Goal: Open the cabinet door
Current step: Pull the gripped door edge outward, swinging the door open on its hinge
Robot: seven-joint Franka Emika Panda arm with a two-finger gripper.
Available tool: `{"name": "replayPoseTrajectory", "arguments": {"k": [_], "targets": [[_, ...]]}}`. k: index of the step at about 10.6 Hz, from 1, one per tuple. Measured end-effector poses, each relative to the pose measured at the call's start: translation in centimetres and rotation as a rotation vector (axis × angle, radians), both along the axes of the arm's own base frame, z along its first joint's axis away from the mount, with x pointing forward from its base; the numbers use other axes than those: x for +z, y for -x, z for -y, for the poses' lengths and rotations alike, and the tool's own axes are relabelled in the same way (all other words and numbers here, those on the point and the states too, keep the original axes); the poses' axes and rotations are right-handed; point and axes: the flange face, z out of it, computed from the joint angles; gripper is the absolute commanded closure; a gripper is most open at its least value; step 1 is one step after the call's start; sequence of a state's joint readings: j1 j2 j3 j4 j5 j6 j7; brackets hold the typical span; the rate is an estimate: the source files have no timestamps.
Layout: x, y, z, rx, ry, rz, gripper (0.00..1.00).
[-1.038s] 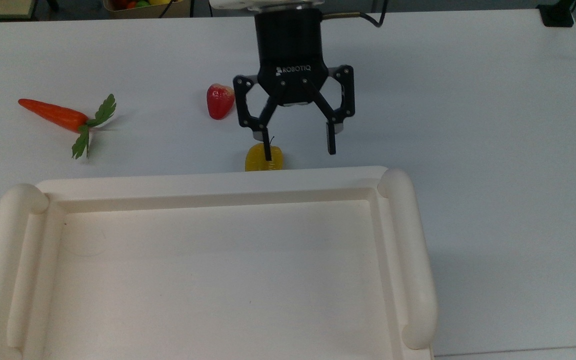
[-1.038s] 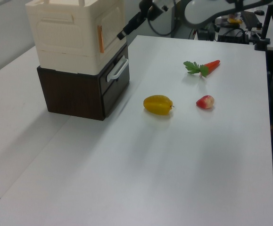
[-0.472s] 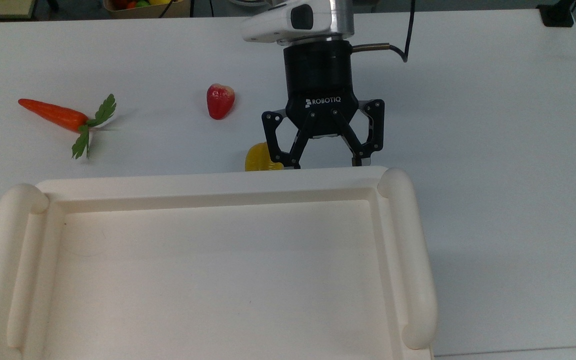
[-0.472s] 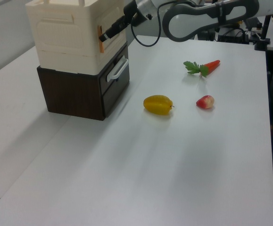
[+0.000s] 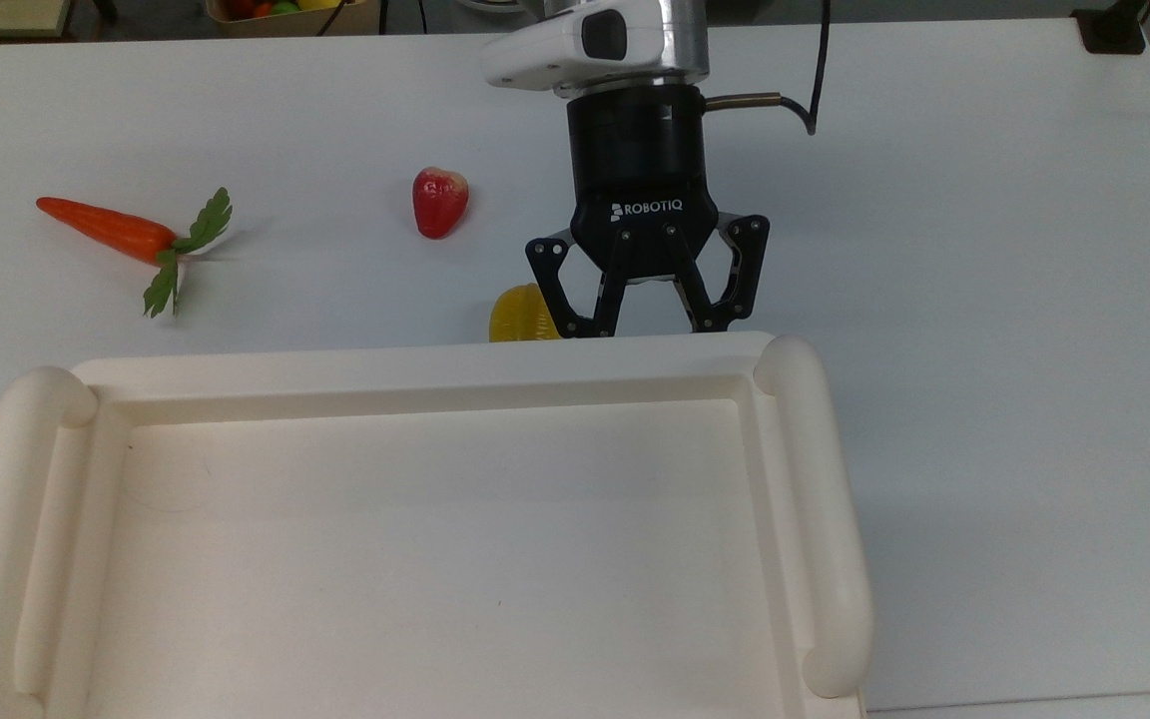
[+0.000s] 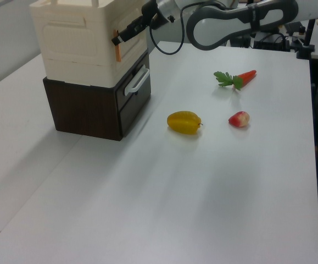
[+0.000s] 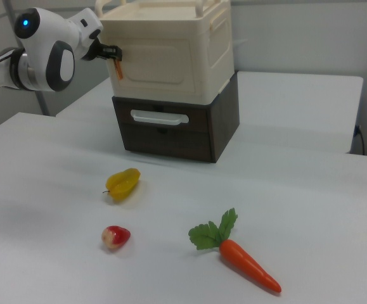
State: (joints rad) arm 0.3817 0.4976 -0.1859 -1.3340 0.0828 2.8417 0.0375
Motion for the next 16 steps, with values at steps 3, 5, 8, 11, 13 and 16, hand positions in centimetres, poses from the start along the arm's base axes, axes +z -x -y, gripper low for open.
{"name": "replayPoseTrajectory", "arguments": {"k": [3,5,8,11,13,16], "targets": [[-0.3,-0.1,0.1,-0.002,0.004,-0.003,0.91],[-0.3,-0.2,0.2,-0.002,0.019,0.0,1.0],[-0.4,-0.2,0.2,0.001,0.03,0.001,1.0],[-0.3,0.1,0.3,0.0,0.027,-0.002,1.0],[0.0,0.9,0.6,-0.002,0.019,-0.013,1.0],[0.7,3.1,1.4,-0.003,0.011,-0.062,0.95]]}}
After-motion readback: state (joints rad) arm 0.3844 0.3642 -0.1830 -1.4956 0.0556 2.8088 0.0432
